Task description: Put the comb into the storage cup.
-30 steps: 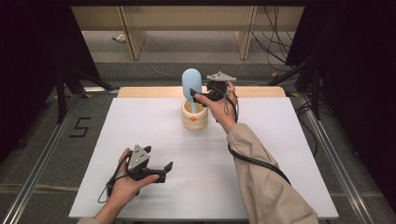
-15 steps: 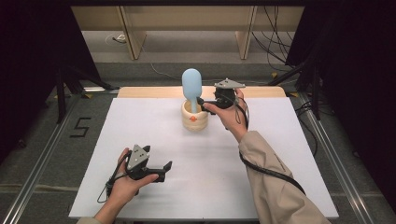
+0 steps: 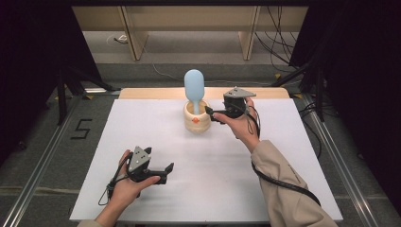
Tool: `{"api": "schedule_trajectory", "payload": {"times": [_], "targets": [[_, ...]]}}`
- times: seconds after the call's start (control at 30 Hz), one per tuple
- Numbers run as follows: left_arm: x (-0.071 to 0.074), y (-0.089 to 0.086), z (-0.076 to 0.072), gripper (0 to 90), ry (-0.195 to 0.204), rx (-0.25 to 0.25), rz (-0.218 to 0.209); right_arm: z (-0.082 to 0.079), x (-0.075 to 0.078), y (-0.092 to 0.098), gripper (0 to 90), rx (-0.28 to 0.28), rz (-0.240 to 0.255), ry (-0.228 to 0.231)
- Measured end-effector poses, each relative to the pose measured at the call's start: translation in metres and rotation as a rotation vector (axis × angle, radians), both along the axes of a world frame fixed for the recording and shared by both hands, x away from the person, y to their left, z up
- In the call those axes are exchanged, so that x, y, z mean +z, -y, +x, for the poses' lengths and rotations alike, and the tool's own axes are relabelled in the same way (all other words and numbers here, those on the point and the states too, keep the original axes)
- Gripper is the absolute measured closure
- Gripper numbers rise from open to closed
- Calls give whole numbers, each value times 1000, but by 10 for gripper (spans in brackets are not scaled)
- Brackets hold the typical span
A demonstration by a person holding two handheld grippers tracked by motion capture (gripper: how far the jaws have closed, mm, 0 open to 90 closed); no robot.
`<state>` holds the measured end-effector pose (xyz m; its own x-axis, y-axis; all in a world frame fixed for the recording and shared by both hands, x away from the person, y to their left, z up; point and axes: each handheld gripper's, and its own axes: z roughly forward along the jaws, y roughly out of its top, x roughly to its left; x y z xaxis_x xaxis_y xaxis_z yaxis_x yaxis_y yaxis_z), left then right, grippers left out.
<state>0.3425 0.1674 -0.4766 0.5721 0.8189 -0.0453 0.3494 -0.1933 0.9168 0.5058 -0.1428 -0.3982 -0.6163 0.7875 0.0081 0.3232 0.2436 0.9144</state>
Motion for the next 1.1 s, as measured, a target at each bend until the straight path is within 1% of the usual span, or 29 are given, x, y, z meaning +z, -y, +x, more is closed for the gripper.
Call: {"api": "schedule_trajectory", "payload": {"times": [0.57, 0.77, 1.0, 1.1], "targets": [[0, 0, 0, 0, -1, 4, 2, -19, -4, 14, 125, 20, -18, 1], [0, 0, 1, 0, 0, 5, 3, -27, -8, 19, 126, 33, -28, -4], [0, -1, 1, 0, 2, 6, 4, -36, -14, 29, 128, 34, -32, -11], [0, -1, 1, 0, 3, 8, 4, -40, -16, 33, 129, 36, -23, -14]]}}
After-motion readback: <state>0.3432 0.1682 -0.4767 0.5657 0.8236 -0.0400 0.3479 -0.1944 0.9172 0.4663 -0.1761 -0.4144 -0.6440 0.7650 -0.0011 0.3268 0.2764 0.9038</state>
